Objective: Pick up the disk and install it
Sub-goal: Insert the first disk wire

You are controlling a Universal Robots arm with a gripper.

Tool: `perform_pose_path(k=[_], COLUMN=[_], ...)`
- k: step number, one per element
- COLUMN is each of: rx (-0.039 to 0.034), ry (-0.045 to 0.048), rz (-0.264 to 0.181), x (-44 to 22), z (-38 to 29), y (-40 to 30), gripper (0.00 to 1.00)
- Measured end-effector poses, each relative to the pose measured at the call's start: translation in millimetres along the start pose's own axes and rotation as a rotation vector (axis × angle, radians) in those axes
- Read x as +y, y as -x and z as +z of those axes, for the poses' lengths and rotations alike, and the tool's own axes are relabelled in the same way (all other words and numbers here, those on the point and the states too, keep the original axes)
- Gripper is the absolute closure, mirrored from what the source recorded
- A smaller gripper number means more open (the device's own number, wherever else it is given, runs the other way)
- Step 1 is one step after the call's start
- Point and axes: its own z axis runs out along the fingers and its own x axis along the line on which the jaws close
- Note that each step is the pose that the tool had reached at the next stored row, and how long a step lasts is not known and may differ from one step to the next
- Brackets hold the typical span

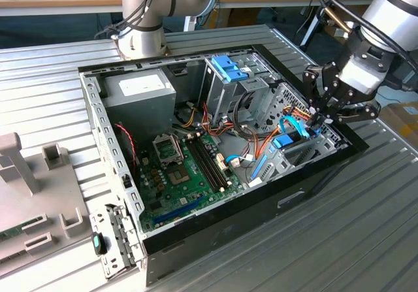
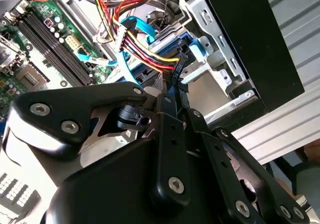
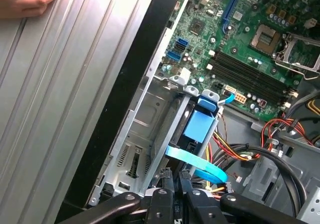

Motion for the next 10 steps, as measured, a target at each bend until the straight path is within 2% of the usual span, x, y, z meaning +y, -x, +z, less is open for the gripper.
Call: perform_pose_path(k=[2,6,10], rx=[0.0011,0.0051,0.0073], ry=[-0.0003,-0.0014,-0.0020], rz=[0.021,0.093,0.134], x=[1.3,2.3,3.4], z=[0.0,0.2,0.4], y=[0.6,1.0,1.5], gripper=[0.84,0.84,0.84])
